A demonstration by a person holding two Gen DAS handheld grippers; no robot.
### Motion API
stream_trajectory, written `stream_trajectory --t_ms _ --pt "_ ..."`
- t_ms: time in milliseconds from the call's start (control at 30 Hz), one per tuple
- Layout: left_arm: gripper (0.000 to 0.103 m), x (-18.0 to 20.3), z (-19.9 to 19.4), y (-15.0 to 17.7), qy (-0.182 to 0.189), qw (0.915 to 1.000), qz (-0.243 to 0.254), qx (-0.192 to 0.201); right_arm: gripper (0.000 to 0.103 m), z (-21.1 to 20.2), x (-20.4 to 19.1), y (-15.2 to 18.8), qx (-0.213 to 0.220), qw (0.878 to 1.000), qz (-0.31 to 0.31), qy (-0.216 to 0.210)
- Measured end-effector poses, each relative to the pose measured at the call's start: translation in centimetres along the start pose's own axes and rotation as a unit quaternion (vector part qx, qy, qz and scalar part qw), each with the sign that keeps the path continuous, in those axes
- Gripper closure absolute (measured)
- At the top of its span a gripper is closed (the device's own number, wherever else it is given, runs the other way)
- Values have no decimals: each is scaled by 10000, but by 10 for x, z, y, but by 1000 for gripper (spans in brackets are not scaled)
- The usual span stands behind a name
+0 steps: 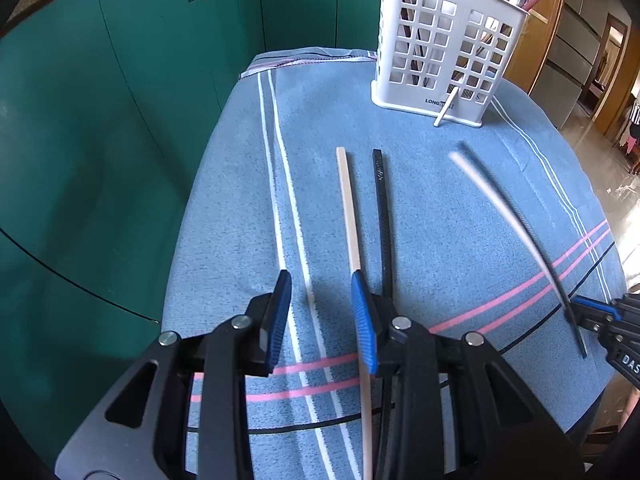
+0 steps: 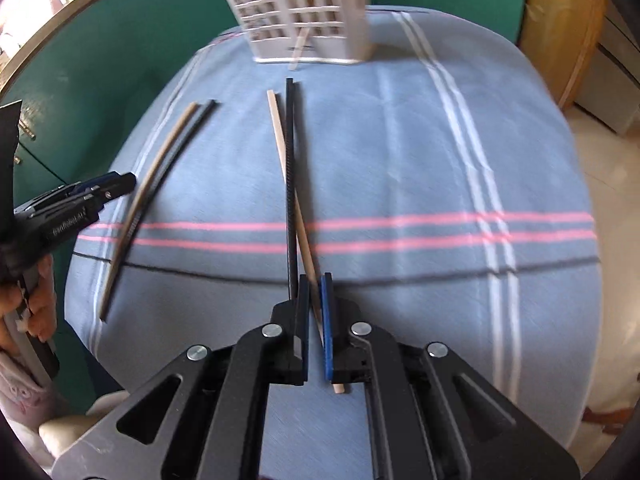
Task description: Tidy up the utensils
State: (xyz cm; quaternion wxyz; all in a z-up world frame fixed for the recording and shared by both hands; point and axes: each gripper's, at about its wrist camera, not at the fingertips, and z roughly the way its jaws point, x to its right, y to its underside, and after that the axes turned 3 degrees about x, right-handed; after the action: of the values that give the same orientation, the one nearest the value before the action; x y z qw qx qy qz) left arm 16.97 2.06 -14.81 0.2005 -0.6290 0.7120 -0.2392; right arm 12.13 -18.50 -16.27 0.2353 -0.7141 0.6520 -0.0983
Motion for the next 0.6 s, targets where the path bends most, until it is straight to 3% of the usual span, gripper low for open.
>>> stream_trajectory --t_ms 100,333,467,600 --pt "72 4 3 -1 29 10000 30 -16 91 -8 10 4 131 9998 103 74" --pt "70 7 2 0 35 10000 65 -33 88 -2 -6 -10 249 9994 -57 -233" --pt "70 1 2 1 10 10000 21 -53 85 0 -4 -36 447 9979 56 -472" --pt "70 -2 1 2 12 10000 -24 -57 85 13 19 -78 550 9958 607 -410"
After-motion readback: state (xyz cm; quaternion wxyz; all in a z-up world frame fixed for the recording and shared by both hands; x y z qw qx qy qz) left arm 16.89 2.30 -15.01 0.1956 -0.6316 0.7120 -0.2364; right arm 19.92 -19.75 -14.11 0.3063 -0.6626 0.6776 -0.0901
